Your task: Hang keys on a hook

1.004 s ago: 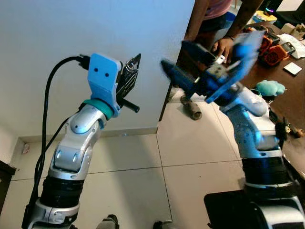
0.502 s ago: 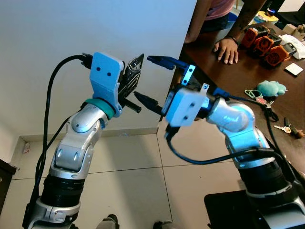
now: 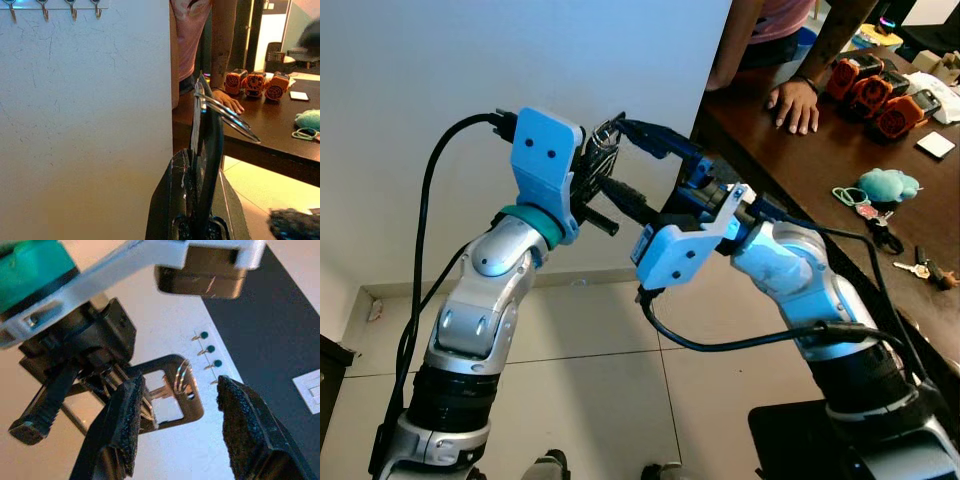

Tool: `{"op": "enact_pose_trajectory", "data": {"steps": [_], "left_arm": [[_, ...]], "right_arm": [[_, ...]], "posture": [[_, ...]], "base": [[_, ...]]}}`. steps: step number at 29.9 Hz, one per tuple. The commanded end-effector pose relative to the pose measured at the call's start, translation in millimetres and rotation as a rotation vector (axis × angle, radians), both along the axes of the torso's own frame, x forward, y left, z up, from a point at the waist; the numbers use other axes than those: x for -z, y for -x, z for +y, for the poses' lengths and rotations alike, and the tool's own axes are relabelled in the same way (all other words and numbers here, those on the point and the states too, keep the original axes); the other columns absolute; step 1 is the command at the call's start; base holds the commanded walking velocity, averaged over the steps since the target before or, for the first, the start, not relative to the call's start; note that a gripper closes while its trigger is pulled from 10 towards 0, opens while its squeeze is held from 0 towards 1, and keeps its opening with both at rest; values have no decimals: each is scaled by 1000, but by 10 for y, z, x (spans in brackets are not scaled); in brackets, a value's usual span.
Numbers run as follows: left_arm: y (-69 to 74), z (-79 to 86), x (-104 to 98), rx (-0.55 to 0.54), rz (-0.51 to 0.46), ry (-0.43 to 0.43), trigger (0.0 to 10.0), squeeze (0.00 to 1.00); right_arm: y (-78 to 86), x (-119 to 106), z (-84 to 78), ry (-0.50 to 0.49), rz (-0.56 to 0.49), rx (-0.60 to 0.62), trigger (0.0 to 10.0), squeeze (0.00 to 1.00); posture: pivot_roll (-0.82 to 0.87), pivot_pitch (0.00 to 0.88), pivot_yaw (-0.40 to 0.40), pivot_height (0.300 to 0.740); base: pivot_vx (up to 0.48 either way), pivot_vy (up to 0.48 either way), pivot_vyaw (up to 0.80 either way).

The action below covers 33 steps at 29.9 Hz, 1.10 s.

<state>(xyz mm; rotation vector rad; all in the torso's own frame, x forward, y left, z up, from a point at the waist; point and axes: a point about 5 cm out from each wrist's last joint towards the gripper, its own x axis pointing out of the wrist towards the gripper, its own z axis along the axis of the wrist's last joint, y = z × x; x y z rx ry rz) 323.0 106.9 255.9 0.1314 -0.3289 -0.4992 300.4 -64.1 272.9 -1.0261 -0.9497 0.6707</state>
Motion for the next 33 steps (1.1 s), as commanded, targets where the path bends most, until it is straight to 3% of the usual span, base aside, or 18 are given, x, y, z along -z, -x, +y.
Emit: {"op": "enact_pose_trajectory", "data": {"steps": [1, 9, 19, 21, 22, 24, 26, 33], "left_arm": [[1, -52, 2, 28, 11, 2, 0, 0], [12, -62, -11, 32, 6, 8, 0, 0], [10, -74, -20, 39, 4, 4, 0, 0], [3, -74, -23, 40, 3, 3, 0, 0], [0, -74, -23, 40, 3, 3, 0, 0], [-2, -74, -24, 40, 3, 3, 0, 0], [-3, -78, -25, 40, 2, 3, 0, 0], [1, -85, -25, 41, 3, 5, 0, 0]], "right_arm": [[-15, 101, 6, 7, 20, 9, 10000, 0], [-91, 202, 49, -26, 43, 62, 10000, 0], [-87, 110, 93, -84, 2, 51, 10000, 0], [-87, 73, 95, -95, -10, 47, 8863, 0], [-89, 59, 95, -97, -15, 45, 4784, 0], [-92, 54, 95, -99, -19, 45, 4784, 0], [-96, 39, 99, -99, -25, 41, 0, 0], [-105, 17, 112, -99, -34, 35, 0, 0]], "posture": [[-36, 86, 10, 740], [-29, 80, 13, 740], [-29, 76, 21, 740], [-29, 76, 21, 740], [-30, 75, 20, 740], [-30, 75, 20, 740], [-30, 76, 19, 740], [-29, 77, 17, 740]], "base": [[0, 0, 0], [0, 0, 0], [0, 0, 0], [0, 0, 0], [0, 0, 0], [0, 0, 0], [0, 0, 0], [0, 0, 0]]}}
